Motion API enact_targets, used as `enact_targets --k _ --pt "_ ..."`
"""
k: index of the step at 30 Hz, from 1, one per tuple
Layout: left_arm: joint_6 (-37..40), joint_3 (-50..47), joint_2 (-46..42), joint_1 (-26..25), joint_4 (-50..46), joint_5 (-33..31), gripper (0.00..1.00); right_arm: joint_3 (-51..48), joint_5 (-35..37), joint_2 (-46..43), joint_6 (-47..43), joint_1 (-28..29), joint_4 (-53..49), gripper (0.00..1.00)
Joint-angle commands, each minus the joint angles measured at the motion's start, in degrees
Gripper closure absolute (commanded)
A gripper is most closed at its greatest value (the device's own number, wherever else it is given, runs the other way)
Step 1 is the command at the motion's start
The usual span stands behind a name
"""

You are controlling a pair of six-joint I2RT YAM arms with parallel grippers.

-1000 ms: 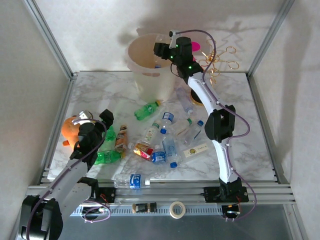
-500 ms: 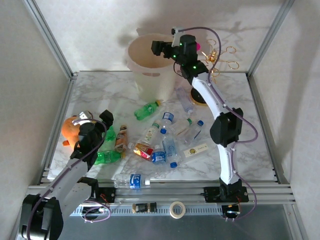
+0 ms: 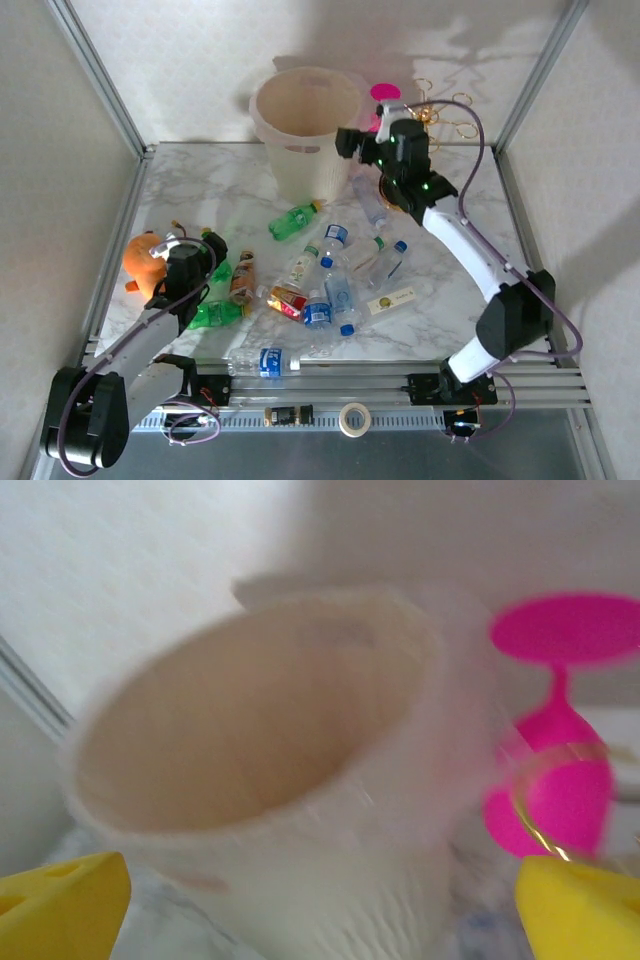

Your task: Put the plastic bottles in the bin

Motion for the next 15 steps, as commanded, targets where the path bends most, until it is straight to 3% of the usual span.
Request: enact_targets --k 1,6,15 --pt "-0.8 1.6 0.9 0.6 -3.6 -3.0 0.0 -7.0 7.7 -6.3 -1.6 0.2 4.2 0.01" --pt "-0.2 3.3 4.2 0.7 -3.1 -2.5 0.0 -14.8 8.4 -11.8 -1.3 0.1 1.6 0.01" --pt "1.1 9.9 14.9 0.7 -5.6 -1.2 0.0 -30.9 7.1 -21.1 2.3 -0.9 8.6 0.01"
